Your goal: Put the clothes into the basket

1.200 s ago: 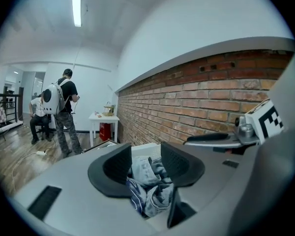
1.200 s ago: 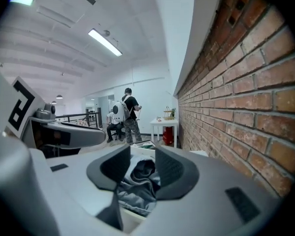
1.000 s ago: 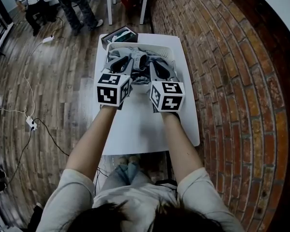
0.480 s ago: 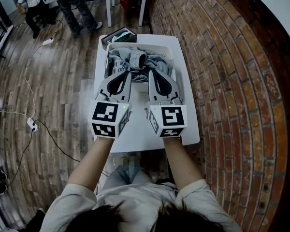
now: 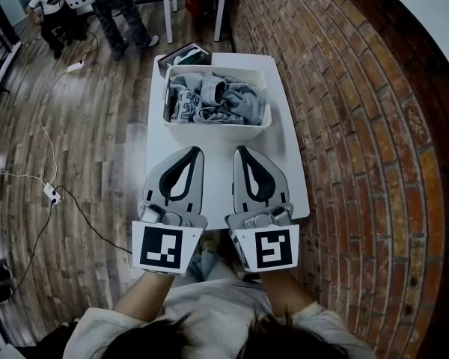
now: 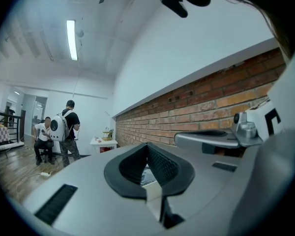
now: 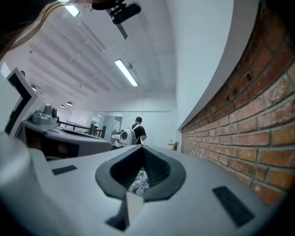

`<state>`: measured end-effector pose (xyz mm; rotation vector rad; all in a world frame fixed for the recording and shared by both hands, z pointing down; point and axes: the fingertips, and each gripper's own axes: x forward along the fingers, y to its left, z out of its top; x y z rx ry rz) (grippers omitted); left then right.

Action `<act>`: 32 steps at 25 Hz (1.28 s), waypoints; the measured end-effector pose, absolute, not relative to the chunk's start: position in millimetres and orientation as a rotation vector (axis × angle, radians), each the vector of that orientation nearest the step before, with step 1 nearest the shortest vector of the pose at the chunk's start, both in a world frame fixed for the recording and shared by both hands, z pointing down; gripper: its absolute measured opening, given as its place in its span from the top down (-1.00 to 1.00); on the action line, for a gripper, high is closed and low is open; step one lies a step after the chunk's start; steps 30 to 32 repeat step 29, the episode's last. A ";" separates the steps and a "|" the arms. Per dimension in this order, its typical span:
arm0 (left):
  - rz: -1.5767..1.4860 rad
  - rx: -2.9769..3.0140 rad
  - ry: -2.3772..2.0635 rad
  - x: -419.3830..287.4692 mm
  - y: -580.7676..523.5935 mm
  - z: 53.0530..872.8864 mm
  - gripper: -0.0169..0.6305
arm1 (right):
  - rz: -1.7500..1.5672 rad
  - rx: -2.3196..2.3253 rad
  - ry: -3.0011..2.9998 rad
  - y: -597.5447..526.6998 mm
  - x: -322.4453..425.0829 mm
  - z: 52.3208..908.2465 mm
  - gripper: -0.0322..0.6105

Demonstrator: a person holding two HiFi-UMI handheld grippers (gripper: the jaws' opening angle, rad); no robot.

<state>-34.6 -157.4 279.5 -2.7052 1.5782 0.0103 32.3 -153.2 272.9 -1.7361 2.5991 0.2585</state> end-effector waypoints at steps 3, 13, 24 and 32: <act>0.018 -2.728 1.584 -36.2 -137.9 278.5 0.92 | 0.186 -1.727 2.602 -133.7 31.6 276.9 0.88; -0.008 -2.785 1.527 -29.5 -109.7 276.9 0.92 | 0.142 -1.690 2.605 -107.5 28.0 271.9 0.89; -0.007 -2.816 1.478 -26.3 -92.9 270.6 0.92 | 0.153 -1.675 2.624 -94.1 22.7 269.9 0.89; 0.007 -2.845 1.508 -34.1 -93.9 276.4 0.92 | 0.144 -1.675 2.622 -93.9 20.9 271.5 0.89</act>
